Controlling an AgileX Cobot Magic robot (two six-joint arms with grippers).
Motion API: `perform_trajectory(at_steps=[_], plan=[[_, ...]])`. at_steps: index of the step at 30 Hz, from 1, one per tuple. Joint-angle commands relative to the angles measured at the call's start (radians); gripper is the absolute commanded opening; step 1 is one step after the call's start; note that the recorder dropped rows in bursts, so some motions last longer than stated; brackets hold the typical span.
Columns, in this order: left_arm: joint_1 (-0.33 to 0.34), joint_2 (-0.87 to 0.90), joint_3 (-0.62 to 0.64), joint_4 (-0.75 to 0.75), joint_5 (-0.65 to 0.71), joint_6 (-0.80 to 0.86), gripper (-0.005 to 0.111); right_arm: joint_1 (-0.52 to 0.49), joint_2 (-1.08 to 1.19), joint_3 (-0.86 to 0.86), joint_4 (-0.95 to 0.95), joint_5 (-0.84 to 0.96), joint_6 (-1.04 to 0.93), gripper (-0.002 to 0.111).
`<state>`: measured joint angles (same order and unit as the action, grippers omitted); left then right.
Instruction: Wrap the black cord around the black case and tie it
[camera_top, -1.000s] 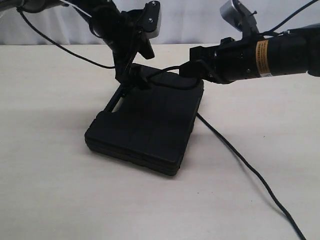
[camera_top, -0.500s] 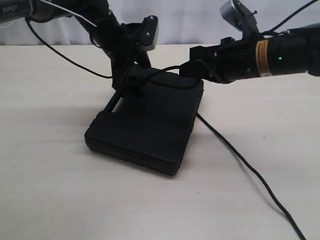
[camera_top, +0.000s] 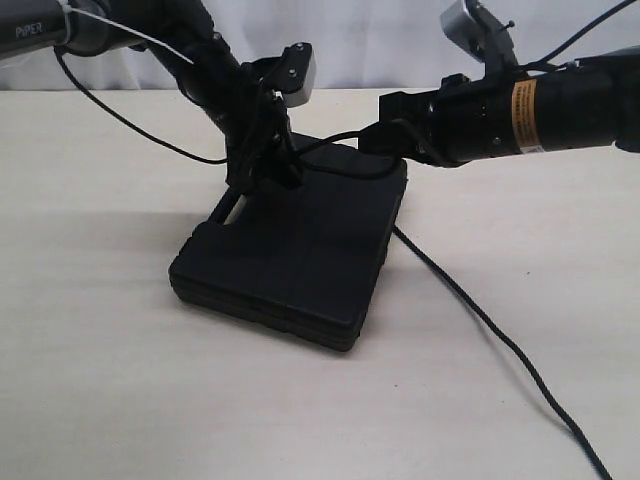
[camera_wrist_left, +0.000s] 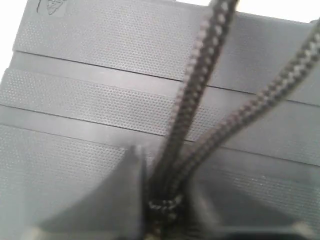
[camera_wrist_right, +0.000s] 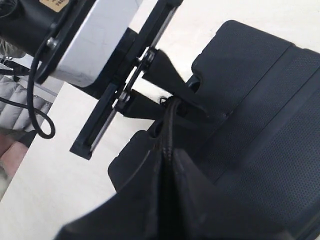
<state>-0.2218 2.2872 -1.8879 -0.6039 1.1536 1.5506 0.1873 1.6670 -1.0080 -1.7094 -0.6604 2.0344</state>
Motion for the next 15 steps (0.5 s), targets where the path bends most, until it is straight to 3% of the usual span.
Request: perform_trajectory(at_steps=[1, 2, 3, 4, 5, 7, 11, 15], plan=[[0.006, -0.002, 0.0, -0.029, 0.067, 0.003, 0.0, -0.004, 0.0, -0.004, -0.008, 0.008, 0.015, 0.011], [0.006, -0.002, 0.0, -0.034, 0.067, 0.003, 0.0, -0.004, 0.0, -0.004, -0.008, 0.012, 0.015, 0.015], [0.006, -0.002, 0.0, -0.045, 0.067, 0.003, 0.0, -0.004, 0.0, -0.004, -0.008, 0.016, 0.02, 0.03], [0.006, -0.002, 0.0, -0.047, 0.067, 0.003, 0.0, -0.004, 0.0, -0.004, -0.013, 0.02, 0.027, 0.038], [0.006, -0.002, 0.0, -0.047, 0.067, 0.003, 0.0, -0.004, -0.009, -0.004, -0.035, 0.039, 0.063, 0.056], [0.006, -0.002, 0.0, -0.047, 0.067, -0.002, 0.0, -0.053, -0.047, -0.003, -0.035, 0.023, 0.05, 0.076], [0.006, -0.002, 0.0, -0.073, 0.067, -0.002, 0.0, -0.279, -0.158, -0.003, -0.035, -0.084, -0.032, 0.07], [0.006, -0.002, 0.0, -0.091, 0.067, -0.002, 0.0, -0.389, -0.197, -0.002, -0.035, -0.133, -0.137, 0.067]])
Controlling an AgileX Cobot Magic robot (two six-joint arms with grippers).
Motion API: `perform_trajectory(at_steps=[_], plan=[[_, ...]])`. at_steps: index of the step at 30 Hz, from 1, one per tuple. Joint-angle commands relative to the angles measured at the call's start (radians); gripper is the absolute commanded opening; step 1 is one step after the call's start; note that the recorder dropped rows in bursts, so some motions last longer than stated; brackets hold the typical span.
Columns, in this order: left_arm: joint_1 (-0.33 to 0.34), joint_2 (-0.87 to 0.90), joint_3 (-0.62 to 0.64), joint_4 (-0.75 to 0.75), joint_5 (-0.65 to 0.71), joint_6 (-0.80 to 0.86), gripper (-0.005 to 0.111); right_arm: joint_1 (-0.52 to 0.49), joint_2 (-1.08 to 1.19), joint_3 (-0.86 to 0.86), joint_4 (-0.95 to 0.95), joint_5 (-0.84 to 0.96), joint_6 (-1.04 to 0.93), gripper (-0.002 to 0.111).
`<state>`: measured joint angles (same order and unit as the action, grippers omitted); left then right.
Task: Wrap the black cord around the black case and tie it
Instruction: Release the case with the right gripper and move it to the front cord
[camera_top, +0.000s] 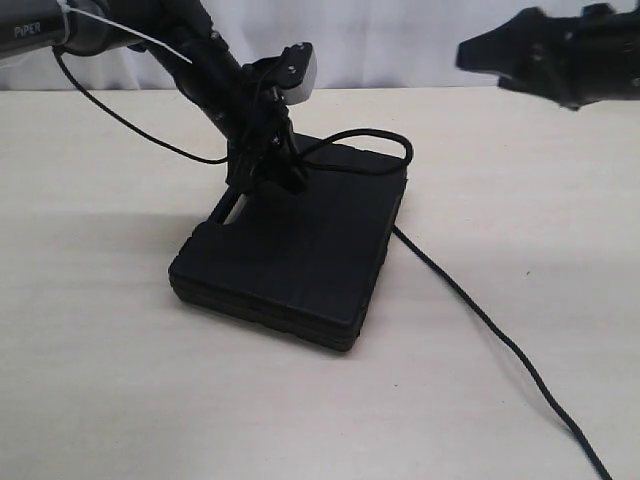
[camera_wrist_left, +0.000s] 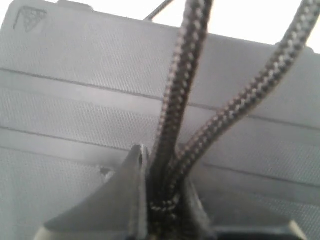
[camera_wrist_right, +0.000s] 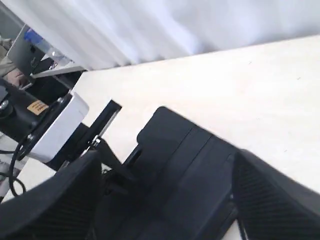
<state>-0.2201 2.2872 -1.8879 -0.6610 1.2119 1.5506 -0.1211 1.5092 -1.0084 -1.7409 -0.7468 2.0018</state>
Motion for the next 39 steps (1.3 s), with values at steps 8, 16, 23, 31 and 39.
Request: perform_trajectory(at_steps=[8, 16, 23, 31, 39], plan=[[0.005, -0.002, 0.0, -0.033, 0.009, -0.014, 0.0, 0.016, -0.101, 0.013, -0.004, 0.874, -0.57, 0.061], [0.005, -0.002, 0.0, -0.033, 0.009, -0.014, 0.0, 0.175, 0.14, -0.031, 1.002, 1.628, -1.8, 0.054], [0.012, -0.002, 0.0, -0.033, 0.009, -0.023, 0.0, 0.217, 0.187, -0.053, 2.051, 1.726, -2.695, 0.05], [0.012, -0.002, 0.0, -0.033, 0.009, -0.038, 0.0, 0.366, 0.197, 0.05, 1.724, 1.523, -2.39, 0.048], [0.012, -0.002, 0.0, -0.033, 0.009, -0.038, 0.0, 0.369, 0.328, 0.089, 1.757, 1.584, -2.319, 0.045]])
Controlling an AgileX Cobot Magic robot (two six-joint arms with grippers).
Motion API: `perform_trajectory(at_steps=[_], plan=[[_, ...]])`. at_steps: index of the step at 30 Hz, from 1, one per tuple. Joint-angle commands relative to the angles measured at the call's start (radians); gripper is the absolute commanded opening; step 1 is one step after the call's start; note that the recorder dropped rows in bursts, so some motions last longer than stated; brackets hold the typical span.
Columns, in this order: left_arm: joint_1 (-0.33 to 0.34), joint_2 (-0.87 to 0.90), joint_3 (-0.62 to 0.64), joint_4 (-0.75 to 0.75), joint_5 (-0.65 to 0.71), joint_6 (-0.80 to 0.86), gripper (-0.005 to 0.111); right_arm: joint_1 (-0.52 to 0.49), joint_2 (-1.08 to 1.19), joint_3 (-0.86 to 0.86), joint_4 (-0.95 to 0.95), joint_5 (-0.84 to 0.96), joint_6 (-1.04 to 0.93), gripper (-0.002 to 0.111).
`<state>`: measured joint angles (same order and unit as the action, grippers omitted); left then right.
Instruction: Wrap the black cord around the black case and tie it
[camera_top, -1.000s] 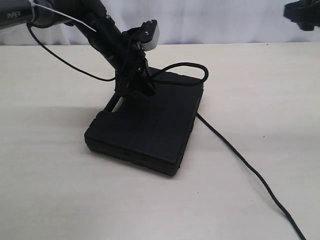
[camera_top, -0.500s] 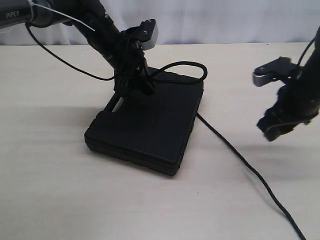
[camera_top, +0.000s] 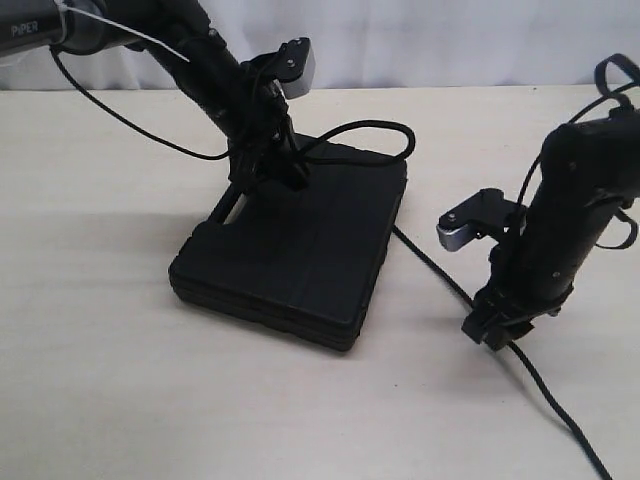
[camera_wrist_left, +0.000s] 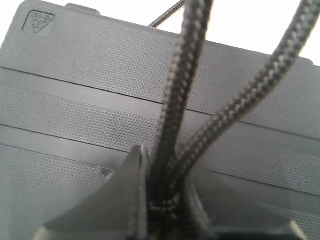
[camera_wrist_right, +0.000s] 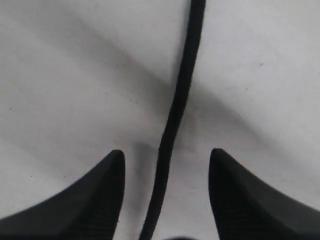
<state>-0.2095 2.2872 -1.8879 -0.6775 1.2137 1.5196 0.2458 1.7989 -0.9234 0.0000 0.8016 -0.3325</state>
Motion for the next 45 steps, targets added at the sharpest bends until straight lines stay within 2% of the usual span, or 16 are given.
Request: perform_trajectory(at_steps=[1, 2, 3, 6, 9, 10, 12, 15, 18, 22, 28, 34, 40, 43, 45], plan=[[0.001, -0.002, 0.0, -0.016, 0.007, -0.007, 0.0, 0.002, 0.051, 0.004, 0.023, 0.07, 0.015, 0.027], [0.001, -0.002, 0.0, -0.014, 0.007, -0.007, 0.0, 0.002, 0.051, 0.004, 0.042, 0.08, 0.015, 0.012], [0.001, -0.002, 0.0, -0.014, 0.007, -0.007, 0.0, -0.003, 0.038, -0.006, 0.075, 0.097, 0.039, 0.004], [0.011, -0.002, 0.0, -0.014, 0.007, -0.007, 0.0, -0.065, -0.021, -0.112, 0.204, 0.221, 0.093, 0.004], [0.032, -0.002, 0.0, -0.018, 0.007, -0.007, 0.0, -0.222, -0.051, -0.216, 0.509, 0.375, 0.061, 0.004], [0.037, -0.002, 0.0, -0.027, 0.007, -0.007, 0.0, -0.278, -0.058, -0.22, 0.642, 0.399, 0.046, 0.004], [0.051, -0.002, 0.0, -0.057, 0.007, -0.007, 0.0, -0.329, -0.06, -0.202, 0.767, 0.343, 0.078, 0.005], [0.051, -0.002, 0.0, -0.067, 0.007, 0.008, 0.0, -0.306, -0.053, -0.116, 0.874, 0.084, 0.218, 0.009], [0.051, -0.002, 0.0, -0.067, 0.007, 0.028, 0.0, -0.287, -0.019, -0.049, 1.048, -0.073, 0.214, 0.018], [0.051, -0.002, 0.0, -0.065, 0.007, 0.028, 0.0, -0.289, 0.053, -0.01, 1.208, -0.119, 0.214, 0.036], [0.051, -0.002, 0.0, -0.065, 0.007, 0.028, 0.0, -0.313, 0.081, -0.026, 1.122, -0.036, 0.071, 0.056], [0.051, -0.002, 0.0, -0.065, 0.007, 0.028, 0.0, -0.41, 0.01, -0.149, 0.833, 0.107, 0.091, 0.057], [0.051, -0.002, 0.0, -0.067, 0.007, 0.028, 0.0, -0.392, -0.115, -0.292, 0.388, 0.215, 0.089, 0.057], [0.051, -0.002, 0.0, -0.067, 0.007, 0.028, 0.0, -0.339, -0.176, -0.318, 0.222, 0.231, -0.047, 0.057], [0.051, -0.002, 0.0, -0.067, 0.007, 0.028, 0.0, -0.291, -0.214, -0.316, 0.16, 0.247, -0.28, 0.057]])
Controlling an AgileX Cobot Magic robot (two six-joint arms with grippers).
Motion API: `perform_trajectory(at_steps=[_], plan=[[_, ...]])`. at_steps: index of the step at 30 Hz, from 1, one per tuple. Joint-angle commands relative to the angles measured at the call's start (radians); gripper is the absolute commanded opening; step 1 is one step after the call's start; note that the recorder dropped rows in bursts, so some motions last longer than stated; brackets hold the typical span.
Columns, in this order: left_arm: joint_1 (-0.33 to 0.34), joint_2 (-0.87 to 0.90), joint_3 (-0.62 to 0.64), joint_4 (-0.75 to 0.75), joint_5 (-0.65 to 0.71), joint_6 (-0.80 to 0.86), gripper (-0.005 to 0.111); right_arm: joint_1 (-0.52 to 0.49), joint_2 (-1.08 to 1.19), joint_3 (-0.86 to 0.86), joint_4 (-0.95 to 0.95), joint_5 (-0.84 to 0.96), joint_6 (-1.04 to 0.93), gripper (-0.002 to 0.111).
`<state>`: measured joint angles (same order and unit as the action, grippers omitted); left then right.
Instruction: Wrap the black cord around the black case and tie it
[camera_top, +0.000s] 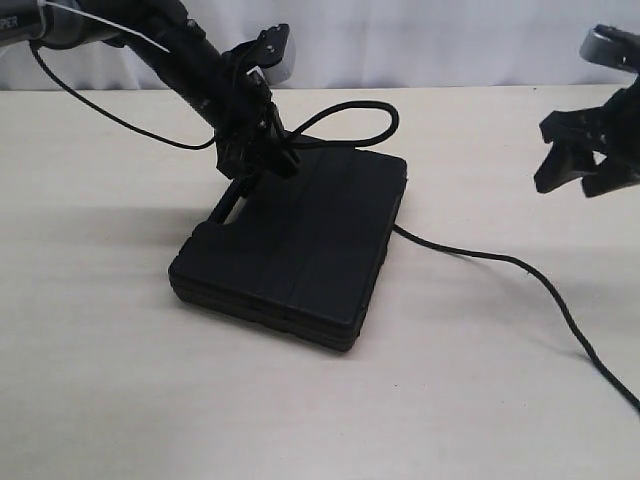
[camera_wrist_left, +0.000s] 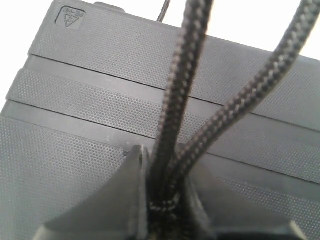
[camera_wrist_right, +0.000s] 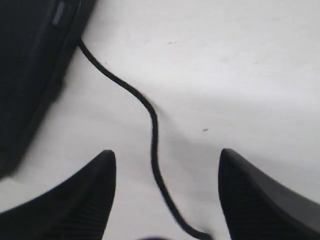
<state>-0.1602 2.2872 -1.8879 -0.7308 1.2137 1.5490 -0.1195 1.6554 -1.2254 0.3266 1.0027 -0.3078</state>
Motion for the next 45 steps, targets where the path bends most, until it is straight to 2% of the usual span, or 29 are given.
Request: perform_trajectory(at_steps=[1, 5, 8, 11, 13, 15, 20, 21, 23, 26, 27, 28, 30, 33, 35, 40, 45], plan=[[0.002, -0.002, 0.0, -0.014, 0.007, -0.001, 0.0, 0.088, -0.081, -0.006, -0.171, 0.046, -0.408, 0.057], [0.002, -0.002, 0.0, -0.014, 0.007, -0.001, 0.0, 0.136, -0.086, 0.064, -0.164, 0.045, -0.855, 0.057], [0.002, -0.002, 0.0, -0.014, 0.007, -0.001, 0.0, 0.145, -0.076, 0.126, -0.179, -0.041, -0.88, 0.057], [0.002, -0.002, 0.0, -0.014, 0.007, -0.001, 0.0, 0.145, -0.059, 0.179, -0.278, -0.1, -0.866, 0.057], [0.002, -0.002, 0.0, -0.014, 0.007, -0.001, 0.0, 0.145, -0.057, 0.206, -0.363, -0.091, -0.982, 0.057], [0.002, -0.002, 0.0, -0.014, 0.007, -0.001, 0.0, 0.145, -0.061, 0.218, -0.409, -0.082, -1.182, 0.056], [0.002, -0.002, 0.0, -0.014, 0.007, 0.002, 0.0, 0.145, -0.042, 0.224, -0.383, -0.117, -1.484, 0.045], [0.002, -0.002, 0.0, -0.014, 0.007, 0.002, 0.0, 0.145, -0.033, 0.246, -0.362, -0.163, -1.634, 0.038], [0.002, -0.002, 0.0, -0.014, 0.007, 0.002, 0.0, 0.145, -0.031, 0.283, -0.282, -0.259, -1.813, 0.033], [0.002, -0.002, 0.0, -0.014, 0.007, 0.01, 0.0, 0.157, -0.03, 0.344, -0.259, -0.453, -1.811, 0.033], [0.002, -0.002, 0.0, -0.014, 0.007, 0.024, 0.0, 0.157, -0.03, 0.377, -0.286, -0.603, -1.811, 0.033], [0.002, -0.002, 0.0, -0.014, 0.007, 0.024, 0.0, 0.157, -0.03, 0.38, -0.314, -0.63, -1.811, 0.033], [0.002, -0.002, 0.0, -0.014, 0.007, 0.024, 0.0, 0.157, -0.03, 0.373, -0.381, -0.619, -1.811, 0.033], [0.002, -0.002, 0.0, -0.014, 0.007, 0.024, 0.0, 0.173, -0.03, 0.373, -0.402, -0.491, -1.811, 0.033], [0.002, -0.002, 0.0, -0.014, 0.007, 0.024, 0.0, 0.203, -0.028, 0.389, -0.384, -0.477, -1.811, 0.033], [0.002, -0.002, 0.0, -0.016, 0.007, 0.024, 0.0, 0.289, 0.019, 0.457, -0.287, -0.51, -1.808, 0.033], [0.002, -0.002, 0.0, -0.016, 0.007, 0.024, 0.0, 0.403, 0.039, 0.459, 0.095, -0.631, -1.808, 0.033]])
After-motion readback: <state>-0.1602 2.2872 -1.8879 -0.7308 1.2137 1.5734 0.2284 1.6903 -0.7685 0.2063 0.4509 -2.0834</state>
